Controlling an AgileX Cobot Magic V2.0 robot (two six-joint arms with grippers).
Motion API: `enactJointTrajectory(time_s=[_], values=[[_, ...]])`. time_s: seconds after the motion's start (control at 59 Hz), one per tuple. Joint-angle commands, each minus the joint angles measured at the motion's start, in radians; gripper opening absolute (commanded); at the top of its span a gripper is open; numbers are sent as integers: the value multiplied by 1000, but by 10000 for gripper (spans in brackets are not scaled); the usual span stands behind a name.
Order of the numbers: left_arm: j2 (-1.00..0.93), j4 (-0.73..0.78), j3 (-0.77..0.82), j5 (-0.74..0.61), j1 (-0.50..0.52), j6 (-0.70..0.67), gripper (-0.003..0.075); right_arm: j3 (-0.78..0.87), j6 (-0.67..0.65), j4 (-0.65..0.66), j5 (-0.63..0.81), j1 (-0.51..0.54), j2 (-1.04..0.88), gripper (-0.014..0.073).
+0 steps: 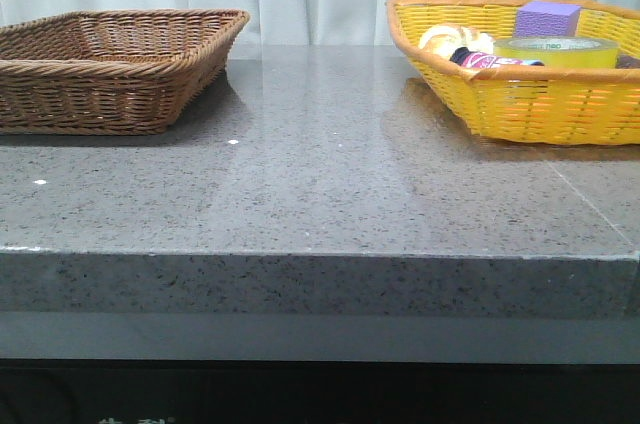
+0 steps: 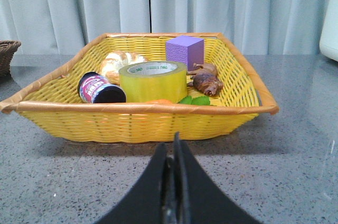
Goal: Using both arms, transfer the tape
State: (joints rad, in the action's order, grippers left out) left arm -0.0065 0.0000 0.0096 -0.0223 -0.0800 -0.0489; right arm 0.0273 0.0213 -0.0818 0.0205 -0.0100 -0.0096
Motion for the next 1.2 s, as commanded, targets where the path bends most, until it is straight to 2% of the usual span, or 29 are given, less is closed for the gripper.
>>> enactJointTrajectory(time_s=[0.0,0.153,0.458,0.848,0.984,1.187], values=[[-17,-8,36,-120,2,-6,-20,-26,2,14,106,-1,-28,-69],[-14,-8,-32,-62,2,-6,-20,-63,1,2,75,-1,-27,-69],[7,-33,-387,283,2,-7,-20,-331,2,41,-125,-1,6,-69],[293,-89,-773,529,2,-7,-20,-744,2,69,-440,-1,295,-69],[403,-91,-836,597,2,-7,-20,-834,2,69,-539,-1,400,-69],[523,-94,-838,597,2,-7,-20,-833,2,69,-545,-1,517,-69]])
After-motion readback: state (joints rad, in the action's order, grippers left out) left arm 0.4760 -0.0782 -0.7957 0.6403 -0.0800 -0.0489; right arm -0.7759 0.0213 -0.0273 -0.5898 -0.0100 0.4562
